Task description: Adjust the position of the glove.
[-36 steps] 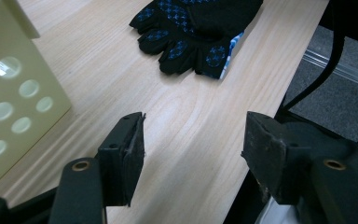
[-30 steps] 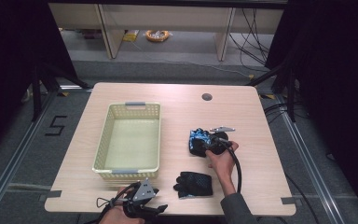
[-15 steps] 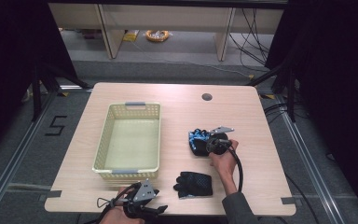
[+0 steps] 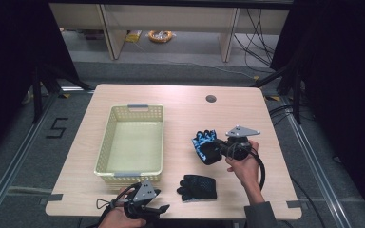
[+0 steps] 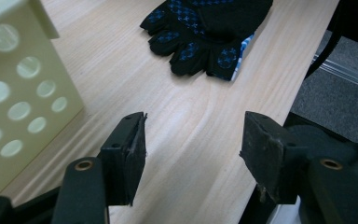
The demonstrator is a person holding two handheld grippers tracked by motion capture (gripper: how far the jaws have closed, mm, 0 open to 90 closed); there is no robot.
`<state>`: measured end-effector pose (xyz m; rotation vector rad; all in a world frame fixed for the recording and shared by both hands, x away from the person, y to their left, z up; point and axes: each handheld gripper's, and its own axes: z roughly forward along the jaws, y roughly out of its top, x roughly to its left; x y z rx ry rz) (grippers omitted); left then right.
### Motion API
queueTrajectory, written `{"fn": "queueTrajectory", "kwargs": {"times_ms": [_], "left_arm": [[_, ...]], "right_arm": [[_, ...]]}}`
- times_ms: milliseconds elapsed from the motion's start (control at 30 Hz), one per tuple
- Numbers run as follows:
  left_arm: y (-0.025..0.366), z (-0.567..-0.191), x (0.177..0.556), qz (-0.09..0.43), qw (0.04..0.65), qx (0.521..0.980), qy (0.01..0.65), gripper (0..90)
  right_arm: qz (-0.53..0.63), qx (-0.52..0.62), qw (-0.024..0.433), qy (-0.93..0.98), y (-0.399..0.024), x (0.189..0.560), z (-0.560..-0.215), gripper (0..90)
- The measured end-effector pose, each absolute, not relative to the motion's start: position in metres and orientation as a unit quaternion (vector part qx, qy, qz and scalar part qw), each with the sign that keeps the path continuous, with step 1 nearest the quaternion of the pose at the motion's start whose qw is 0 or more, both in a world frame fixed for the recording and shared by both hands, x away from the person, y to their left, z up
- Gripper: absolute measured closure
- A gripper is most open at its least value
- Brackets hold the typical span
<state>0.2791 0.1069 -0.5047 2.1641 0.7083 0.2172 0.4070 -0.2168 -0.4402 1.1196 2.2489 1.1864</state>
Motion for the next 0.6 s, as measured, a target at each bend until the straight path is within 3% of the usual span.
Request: {"fn": "queueTrajectory", "kwargs": {"times_ms": [600], "left_arm": [[0.102,-0.493,0.295,0.11,0.425,0.856,0.272,38.2]], "right_arm": [[0.454,0.337,0.095,0.819,-0.212,0.341,-0.444,88.6]]}}
